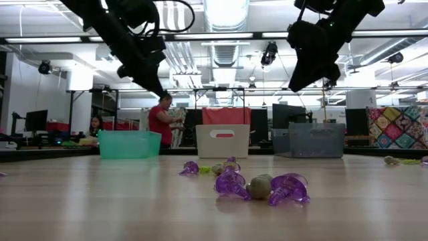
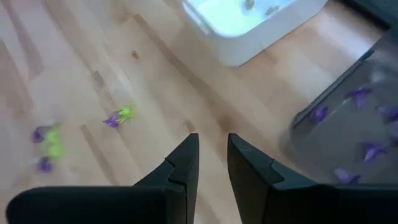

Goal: Sort Halloween decoration
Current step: Put the white skull toy into the white bin

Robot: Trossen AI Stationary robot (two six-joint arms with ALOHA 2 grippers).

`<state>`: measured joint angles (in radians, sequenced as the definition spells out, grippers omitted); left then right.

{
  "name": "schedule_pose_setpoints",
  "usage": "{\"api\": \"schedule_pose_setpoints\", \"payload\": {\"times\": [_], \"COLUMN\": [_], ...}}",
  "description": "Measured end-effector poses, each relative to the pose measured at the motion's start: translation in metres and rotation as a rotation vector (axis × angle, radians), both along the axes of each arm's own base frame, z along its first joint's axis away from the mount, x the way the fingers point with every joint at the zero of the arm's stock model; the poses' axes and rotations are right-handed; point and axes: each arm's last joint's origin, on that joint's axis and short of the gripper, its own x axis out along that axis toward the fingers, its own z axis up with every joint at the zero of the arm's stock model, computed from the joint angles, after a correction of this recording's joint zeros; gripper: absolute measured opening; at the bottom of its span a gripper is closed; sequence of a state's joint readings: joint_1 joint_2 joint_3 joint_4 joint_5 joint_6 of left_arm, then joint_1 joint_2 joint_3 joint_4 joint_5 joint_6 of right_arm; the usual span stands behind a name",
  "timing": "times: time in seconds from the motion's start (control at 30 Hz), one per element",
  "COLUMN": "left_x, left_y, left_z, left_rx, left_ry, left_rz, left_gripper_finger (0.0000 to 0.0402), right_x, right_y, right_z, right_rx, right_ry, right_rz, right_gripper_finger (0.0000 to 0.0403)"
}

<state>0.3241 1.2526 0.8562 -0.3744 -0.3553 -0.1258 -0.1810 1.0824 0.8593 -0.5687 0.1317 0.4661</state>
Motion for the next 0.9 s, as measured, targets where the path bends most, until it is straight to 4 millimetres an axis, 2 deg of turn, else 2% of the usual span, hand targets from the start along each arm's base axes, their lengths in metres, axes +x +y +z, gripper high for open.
{"api": "schedule_pose_setpoints", "payload": {"times": [0.13,0.2,0.27,0.37,0.43,0.5,0.63,0.77,0.9], "left_x": [0.005,0.007,0.008,0.010,0.011,0.012,0.013,0.013,0.013], "left_y": [-0.010,-0.015,-0.019,-0.025,-0.027,-0.027,-0.027,-0.027,-0.027], "left_z": [-0.002,-0.002,-0.003,-0.002,-0.002,0.000,0.000,0.000,0.000], "left_rx": [-0.017,-0.022,-0.025,-0.026,-0.024,-0.020,-0.016,-0.016,-0.016], "left_ry": [-0.004,-0.008,-0.012,-0.017,-0.025,-0.041,-0.053,-0.054,-0.053], "left_rz": [-0.025,-0.040,-0.054,-0.074,-0.083,-0.085,-0.085,-0.085,-0.085], "left_gripper_finger": [0.0000,0.0000,0.0000,0.0000,0.0000,0.0000,0.0000,0.0000,0.0000], "right_x": [0.002,0.000,-0.012,-0.036,-0.044,-0.045,-0.036,-0.026,-0.022], "right_y": [0.011,0.021,0.030,0.035,0.041,0.047,0.054,0.056,0.055], "right_z": [-0.008,-0.017,-0.030,-0.043,-0.045,-0.045,-0.046,-0.047,-0.051], "right_rx": [0.243,0.366,0.443,0.466,0.444,0.413,0.351,0.317,0.292], "right_ry": [-0.005,0.086,0.298,0.650,0.763,0.776,0.687,0.588,0.592], "right_rz": [0.105,0.155,0.066,-0.203,-0.296,-0.286,-0.239,-0.224,-0.233], "right_gripper_finger": [0.0075,0.0073,0.0069,0.0061,0.0058,0.0059,0.0066,0.0082,0.0103]}}
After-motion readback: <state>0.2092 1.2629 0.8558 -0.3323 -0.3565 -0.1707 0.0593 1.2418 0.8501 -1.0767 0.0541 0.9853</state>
